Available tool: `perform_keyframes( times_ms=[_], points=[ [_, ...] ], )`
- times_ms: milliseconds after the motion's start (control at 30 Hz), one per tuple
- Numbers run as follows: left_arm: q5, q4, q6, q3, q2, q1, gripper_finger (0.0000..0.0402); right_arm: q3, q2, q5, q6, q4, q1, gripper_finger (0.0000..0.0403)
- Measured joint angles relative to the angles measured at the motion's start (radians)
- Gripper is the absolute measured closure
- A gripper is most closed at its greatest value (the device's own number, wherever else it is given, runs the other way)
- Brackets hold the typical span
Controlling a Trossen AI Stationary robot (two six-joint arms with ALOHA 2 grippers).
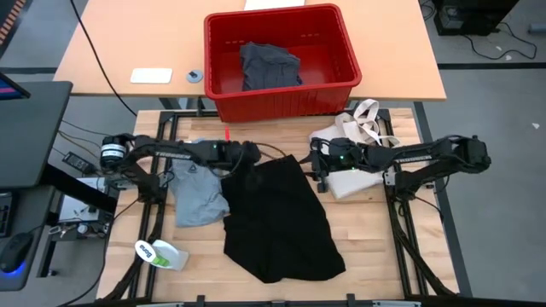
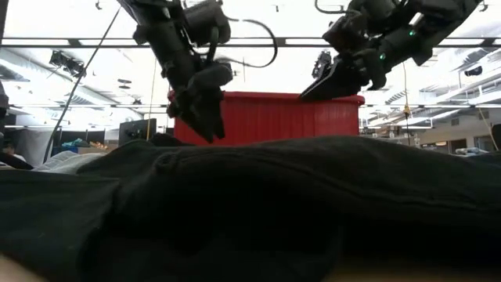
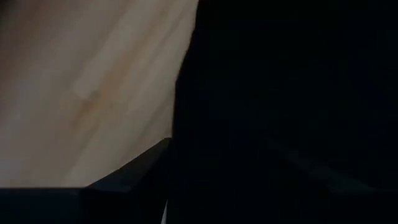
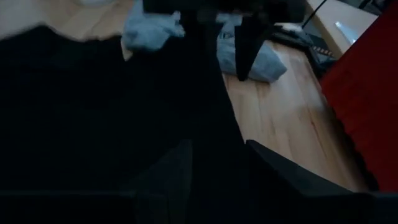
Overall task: Fold Laundry from Bin
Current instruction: Fold the black shirt
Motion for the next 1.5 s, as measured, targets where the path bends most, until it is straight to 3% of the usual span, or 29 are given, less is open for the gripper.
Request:
perform_keyframes(
  times_ms=[100, 333, 567, 667, 733, 900, 933, 1200, 1333, 1500],
  points=[
    [0.085, -0.042, -0.038, 0.003, 0.007, 0.050, 0.0140, 0.000, 0.036, -0.016, -0.023, 0.031, -0.017, 0.0245],
    [0.118, -0.119, -0.014, 0.022, 0.067, 0.083, 0.0091, 0.000, 0.120, -0.126, -0.041, 0.102, -0.053, 0.0245],
    [0.199, -0.186, 0.007, 0.023, 0.189, 0.083, 0.0095, 0.000, 0.170, -0.154, -0.056, 0.146, -0.055, 0.0245],
    [0.258, -0.187, 0.016, 0.023, 0.201, 0.076, 0.0128, 0.000, 0.170, -0.153, -0.049, 0.145, -0.055, 0.0245],
    [0.264, -0.204, 0.044, 0.032, 0.201, 0.061, 0.0172, 0.000, 0.165, -0.145, -0.035, 0.141, -0.055, 0.0245],
    [0.251, -0.300, 0.085, 0.132, 0.197, 0.023, 0.0358, 0.000, 0.164, -0.092, -0.062, 0.137, -0.039, 0.0245],
    [0.247, -0.312, 0.092, 0.159, 0.191, 0.013, 0.0376, 0.000, 0.164, -0.092, -0.083, 0.136, -0.033, 0.0245],
    [0.245, -0.367, 0.267, 0.406, 0.130, -0.154, 0.0382, 0.000, 0.134, -0.133, -0.149, 0.050, -0.015, 0.0245],
    [0.233, -0.421, 0.349, 0.514, 0.129, -0.237, 0.0383, 0.000, 0.059, -0.149, -0.191, 0.036, 0.029, 0.0238],
    [0.178, -0.475, 0.350, 0.598, 0.129, -0.293, 0.0384, 0.000, -0.084, -0.118, -0.189, 0.049, 0.105, 0.0198]
  ],
)
